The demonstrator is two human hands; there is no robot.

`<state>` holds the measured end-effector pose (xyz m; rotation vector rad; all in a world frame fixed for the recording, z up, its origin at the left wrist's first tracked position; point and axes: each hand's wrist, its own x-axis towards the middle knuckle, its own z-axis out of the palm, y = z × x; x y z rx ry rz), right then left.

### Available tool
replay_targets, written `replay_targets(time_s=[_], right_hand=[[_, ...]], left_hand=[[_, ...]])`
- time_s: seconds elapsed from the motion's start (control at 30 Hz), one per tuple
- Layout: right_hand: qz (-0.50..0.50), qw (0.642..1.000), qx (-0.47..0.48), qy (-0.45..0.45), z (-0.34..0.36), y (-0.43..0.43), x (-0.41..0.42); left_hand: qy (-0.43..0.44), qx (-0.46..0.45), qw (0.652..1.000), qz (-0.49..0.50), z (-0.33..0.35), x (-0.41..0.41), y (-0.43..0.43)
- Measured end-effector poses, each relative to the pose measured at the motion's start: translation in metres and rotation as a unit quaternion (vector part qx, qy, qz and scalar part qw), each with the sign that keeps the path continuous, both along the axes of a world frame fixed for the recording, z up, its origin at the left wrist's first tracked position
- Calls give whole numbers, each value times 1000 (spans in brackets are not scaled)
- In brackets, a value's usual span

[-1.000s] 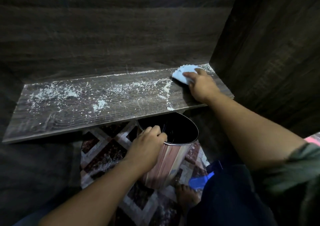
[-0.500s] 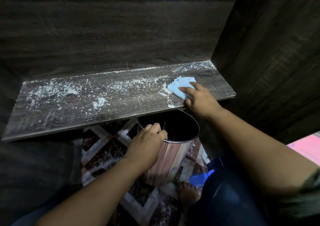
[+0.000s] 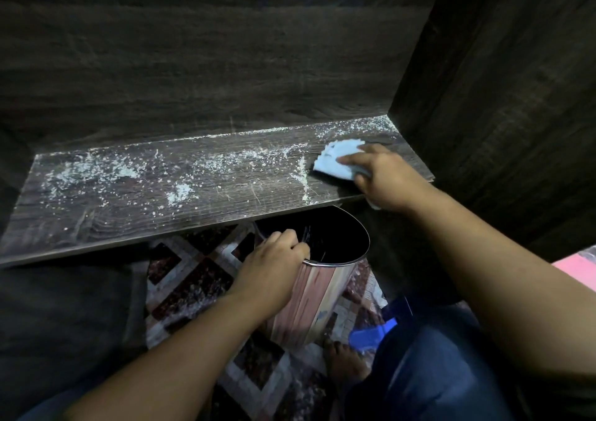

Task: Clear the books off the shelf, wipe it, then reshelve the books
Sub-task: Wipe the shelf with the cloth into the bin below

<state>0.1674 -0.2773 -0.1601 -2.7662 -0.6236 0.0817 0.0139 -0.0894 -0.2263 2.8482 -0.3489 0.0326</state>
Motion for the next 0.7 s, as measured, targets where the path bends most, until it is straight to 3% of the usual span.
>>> replay_targets(time_s=[0.13, 0.3, 0.47, 0.53, 0.7], right_hand=[[7, 999, -22, 33, -21, 6, 5], [63, 998, -8, 10, -29, 0, -15], [100, 993, 4, 64, -14, -14, -19], [76, 995, 27, 60, -8, -18, -16], [-102, 991, 30, -77, -18, -32, 21]], left_hand=[[-3, -5, 1000, -6, 2, 0, 0], [-7, -9, 1000, -8, 2, 1, 1], [4, 1, 1000, -4, 4, -1, -1], [0, 5, 1000, -6, 6, -1, -3], [-15, 47, 999, -17, 16, -2, -13]])
